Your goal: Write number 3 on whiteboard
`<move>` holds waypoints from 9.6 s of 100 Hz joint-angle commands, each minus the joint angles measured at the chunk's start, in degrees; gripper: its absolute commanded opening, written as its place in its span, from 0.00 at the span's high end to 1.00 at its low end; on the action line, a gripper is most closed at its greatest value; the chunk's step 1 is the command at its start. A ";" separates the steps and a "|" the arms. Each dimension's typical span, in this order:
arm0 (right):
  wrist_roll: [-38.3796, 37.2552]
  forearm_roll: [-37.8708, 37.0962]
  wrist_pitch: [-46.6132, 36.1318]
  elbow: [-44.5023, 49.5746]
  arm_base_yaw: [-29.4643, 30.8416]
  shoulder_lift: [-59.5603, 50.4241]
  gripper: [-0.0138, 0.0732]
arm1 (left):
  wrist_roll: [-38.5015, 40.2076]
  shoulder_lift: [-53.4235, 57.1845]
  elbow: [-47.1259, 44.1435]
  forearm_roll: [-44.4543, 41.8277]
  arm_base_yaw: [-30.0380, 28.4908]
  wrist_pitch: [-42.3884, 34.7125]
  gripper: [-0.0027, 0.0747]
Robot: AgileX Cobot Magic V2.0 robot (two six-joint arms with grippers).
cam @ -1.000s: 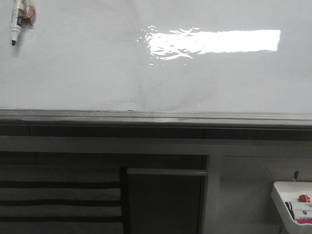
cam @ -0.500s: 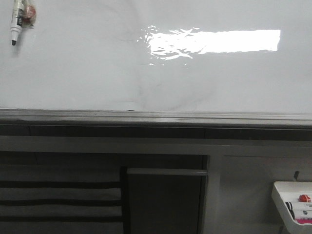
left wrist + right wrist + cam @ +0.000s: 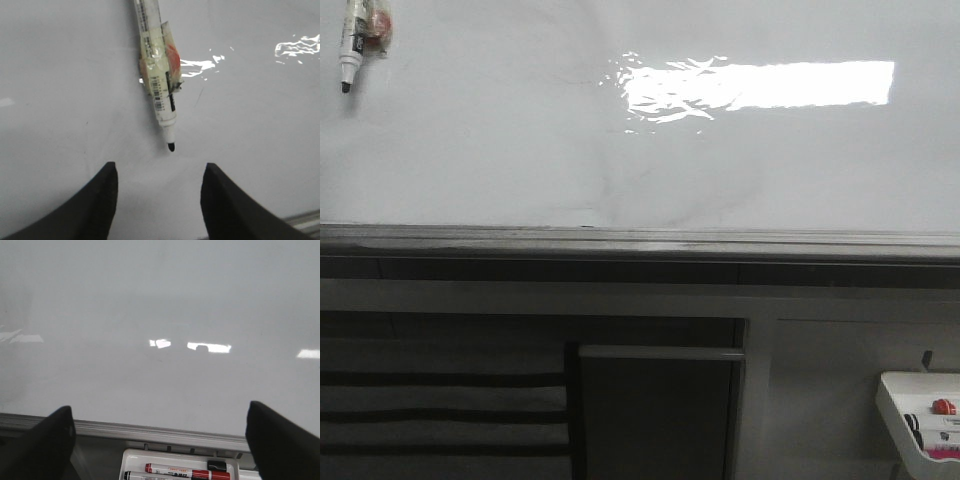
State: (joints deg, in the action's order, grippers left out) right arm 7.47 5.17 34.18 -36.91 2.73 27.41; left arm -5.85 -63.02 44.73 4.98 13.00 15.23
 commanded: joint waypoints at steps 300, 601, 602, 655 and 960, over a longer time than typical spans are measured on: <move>54.22 35.42 21.14 -37.45 -39.82 48.94 0.46 | -61.71 -4.06 17.26 32.38 18.77 45.99 0.99; 19.49 12.35 11.80 -18.74 -23.73 22.90 0.91 | -50.76 19.49 2.95 36.03 9.85 30.72 0.33; 19.49 12.50 11.68 -18.40 -23.38 22.51 0.91 | -50.76 20.23 2.50 36.37 9.80 29.82 0.33; 19.49 17.38 6.60 -14.10 -22.53 21.15 0.91 | -50.76 25.99 -4.97 37.57 9.80 19.79 0.33; 27.69 8.53 10.99 -35.33 -37.34 41.69 0.91 | -50.76 25.99 -4.97 37.79 9.80 19.57 0.33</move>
State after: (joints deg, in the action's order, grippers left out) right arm 30.16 13.30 45.85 -70.38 -33.77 71.31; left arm -57.17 -37.17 38.34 39.94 22.98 37.97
